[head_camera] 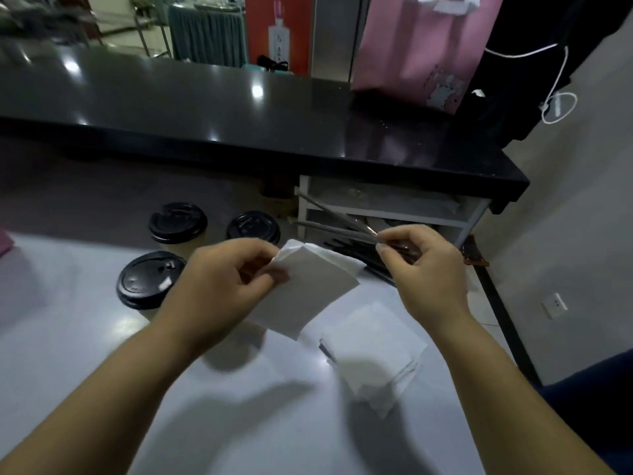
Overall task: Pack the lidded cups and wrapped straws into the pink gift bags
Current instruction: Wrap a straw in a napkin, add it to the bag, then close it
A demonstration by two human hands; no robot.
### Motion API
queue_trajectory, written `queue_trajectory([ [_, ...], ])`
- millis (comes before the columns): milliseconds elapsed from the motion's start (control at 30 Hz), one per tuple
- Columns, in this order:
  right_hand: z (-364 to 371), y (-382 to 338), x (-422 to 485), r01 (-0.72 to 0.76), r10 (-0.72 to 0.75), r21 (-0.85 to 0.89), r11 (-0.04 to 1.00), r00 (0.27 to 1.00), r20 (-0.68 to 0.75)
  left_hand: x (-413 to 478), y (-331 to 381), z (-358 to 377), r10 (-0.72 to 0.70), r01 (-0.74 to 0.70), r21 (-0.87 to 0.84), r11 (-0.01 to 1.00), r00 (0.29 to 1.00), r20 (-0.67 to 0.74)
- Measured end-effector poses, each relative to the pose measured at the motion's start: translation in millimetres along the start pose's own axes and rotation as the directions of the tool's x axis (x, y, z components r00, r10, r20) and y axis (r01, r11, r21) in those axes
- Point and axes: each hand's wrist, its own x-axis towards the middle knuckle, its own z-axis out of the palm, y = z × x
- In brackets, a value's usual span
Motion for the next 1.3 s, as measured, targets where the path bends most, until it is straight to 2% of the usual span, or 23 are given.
queue_trajectory([
  [100, 21.7, -43.4, -13.3, 0.077, -0.076, 0.047, 0.996, 0.997, -0.011, -17.7, -11.1, -49.5, 0.026, -0.024, 0.023, 0.999, 0.998, -0.058],
  [267, 74.5, -115.6, -42.6, 0.179, -0.181, 0.052, 0.983, 0.982, 0.051, -62.7, -45.2, -141.0, 0.066, -0.045, 0.167, 0.985, 0.990, -0.124],
  [467, 147.9, -199.2, -74.4, 0.338, -0.335, 0.007, 0.941, 0.930, 0.149, -117.7, -93.3, -245.2, 0.056, -0.013, 0.355, 0.935, 0.992, -0.112],
  [667, 209.4, -263.3, -82.9, 0.390, -0.401, 0.103, 0.915, 0.910, 0.111, -143.3, -127.2, -321.7, 0.073, 0.013, 0.430, 0.903, 0.980, -0.183],
  [1033, 338.4, -350.4, -26.0, 0.551, -0.560, 0.174, 0.816, 0.829, 0.002, -110.8, -195.4, -449.3, 0.235, 0.001, 0.540, 0.841, 0.899, -0.369],
  [1200, 399.0, -388.8, 17.1, 0.575, -0.588, 0.126, 0.808, 0.802, 0.109, -75.1, -243.6, -506.2, 0.215, 0.065, 0.563, 0.824, 0.883, -0.417],
  [1300, 429.4, -405.5, 40.0, 0.620, -0.620, 0.081, 0.781, 0.752, 0.223, -54.2, -274.3, -529.9, 0.232, 0.058, 0.567, 0.822, 0.875, -0.425],
])
